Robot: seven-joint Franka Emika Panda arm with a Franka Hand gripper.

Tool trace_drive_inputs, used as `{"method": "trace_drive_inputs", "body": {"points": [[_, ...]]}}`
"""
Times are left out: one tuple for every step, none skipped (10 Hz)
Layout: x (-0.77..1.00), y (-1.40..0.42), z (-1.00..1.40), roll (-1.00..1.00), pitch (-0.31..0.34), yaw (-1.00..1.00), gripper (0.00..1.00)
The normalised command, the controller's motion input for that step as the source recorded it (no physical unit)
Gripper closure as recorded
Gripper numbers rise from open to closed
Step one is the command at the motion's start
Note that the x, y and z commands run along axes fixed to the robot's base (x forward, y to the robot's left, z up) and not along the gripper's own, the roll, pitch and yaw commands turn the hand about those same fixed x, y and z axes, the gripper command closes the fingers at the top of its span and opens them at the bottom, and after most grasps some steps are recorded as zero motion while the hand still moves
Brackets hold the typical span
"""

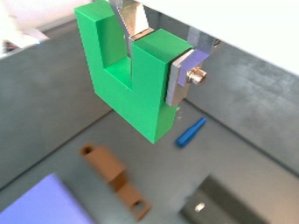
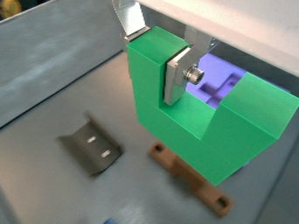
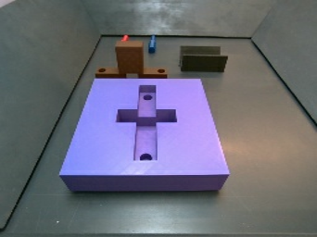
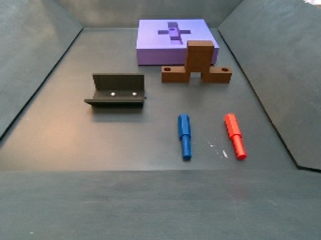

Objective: Pick up the green object. Move up. Move to above the board. Insert the green object.
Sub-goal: Move to above the board.

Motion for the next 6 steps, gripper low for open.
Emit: {"method": "trace_drive_inputs", "body": {"points": [[0.04, -1.4, 0.2, -0.02, 0.212, -0.01, 1.0], [0.05, -1.4, 0.2, -0.01, 0.181, 0.0, 1.0], [0.07, -1.4, 0.2, -0.01, 0.154, 0.0, 1.0], [0.09, -1.4, 0.21, -0.01, 0.147, 0.0, 1.0], [0.12, -1.4, 0.22, 0.02, 0.143, 0.01, 1.0], [0.16, -1.4, 0.22, 0.01, 0.144, 0.01, 1.0]]}}
